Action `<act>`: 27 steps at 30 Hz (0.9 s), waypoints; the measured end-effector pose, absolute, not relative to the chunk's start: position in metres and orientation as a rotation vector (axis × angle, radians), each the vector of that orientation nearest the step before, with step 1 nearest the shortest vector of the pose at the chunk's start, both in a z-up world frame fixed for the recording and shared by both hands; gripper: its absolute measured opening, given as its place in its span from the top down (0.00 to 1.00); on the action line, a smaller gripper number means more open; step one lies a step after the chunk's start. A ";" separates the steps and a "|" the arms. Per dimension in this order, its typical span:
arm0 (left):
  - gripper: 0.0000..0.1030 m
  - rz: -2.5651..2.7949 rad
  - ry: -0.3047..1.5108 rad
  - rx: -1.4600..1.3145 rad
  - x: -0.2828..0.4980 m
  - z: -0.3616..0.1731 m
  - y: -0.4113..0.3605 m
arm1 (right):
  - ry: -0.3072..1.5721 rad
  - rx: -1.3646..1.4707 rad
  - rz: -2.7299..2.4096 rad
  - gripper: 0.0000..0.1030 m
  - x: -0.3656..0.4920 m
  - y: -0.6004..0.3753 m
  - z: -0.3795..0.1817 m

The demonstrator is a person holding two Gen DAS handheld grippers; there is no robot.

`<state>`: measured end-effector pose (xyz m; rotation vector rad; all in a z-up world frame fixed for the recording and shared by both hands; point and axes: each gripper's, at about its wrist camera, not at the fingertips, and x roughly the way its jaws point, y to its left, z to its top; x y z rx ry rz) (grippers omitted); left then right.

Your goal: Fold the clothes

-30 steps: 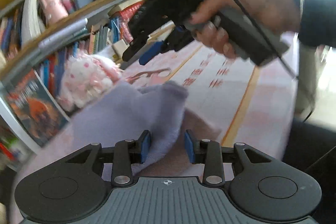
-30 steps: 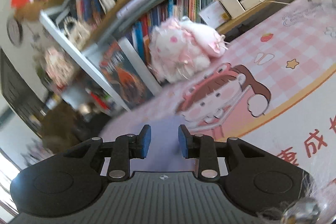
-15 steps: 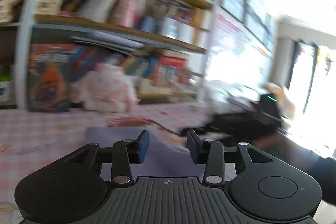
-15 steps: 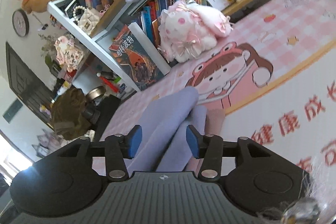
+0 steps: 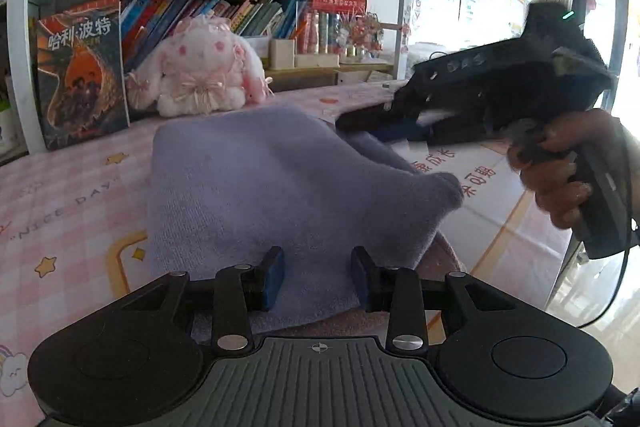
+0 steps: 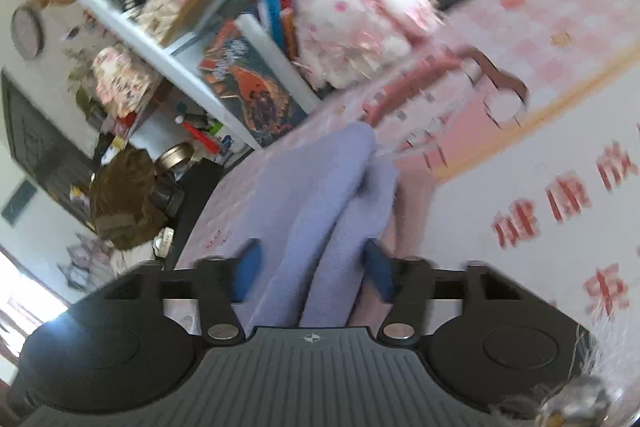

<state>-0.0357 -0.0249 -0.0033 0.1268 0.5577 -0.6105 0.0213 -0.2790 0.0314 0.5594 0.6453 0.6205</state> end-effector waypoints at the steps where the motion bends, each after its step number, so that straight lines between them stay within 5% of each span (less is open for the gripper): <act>1: 0.67 -0.609 0.555 0.132 -0.036 -0.004 -0.025 | 0.584 0.516 0.681 0.85 0.014 -0.275 0.039; 3: 0.66 -0.604 0.548 0.137 -0.041 -0.005 -0.027 | 0.502 0.428 0.762 0.95 0.002 -0.267 0.052; 7: 0.65 -0.590 0.538 0.142 -0.045 -0.006 -0.029 | 0.617 0.236 0.550 0.94 0.009 -0.256 0.045; 11: 0.63 -0.588 0.525 0.135 -0.048 -0.007 -0.027 | 0.642 0.398 0.541 0.89 0.005 -0.280 0.036; 13: 0.63 -0.589 0.528 0.134 -0.047 -0.006 -0.027 | 0.626 0.391 0.595 0.56 -0.007 -0.279 0.042; 15: 0.62 -0.586 0.528 0.133 -0.046 -0.004 -0.026 | 0.635 0.379 0.663 0.51 -0.014 -0.267 0.045; 18: 0.61 -0.567 0.500 0.098 -0.051 0.005 -0.021 | 0.664 0.323 0.705 0.58 -0.020 -0.248 0.044; 20: 0.62 -0.546 0.445 0.056 -0.058 0.015 -0.013 | 0.685 0.241 0.683 0.87 -0.021 -0.234 0.041; 24: 0.62 -0.518 0.416 0.029 -0.064 0.024 0.002 | 0.529 0.378 0.791 0.90 -0.038 -0.248 0.058; 27: 0.64 -0.499 0.487 0.040 -0.057 0.015 0.008 | 0.595 0.488 0.774 0.90 -0.040 -0.263 0.044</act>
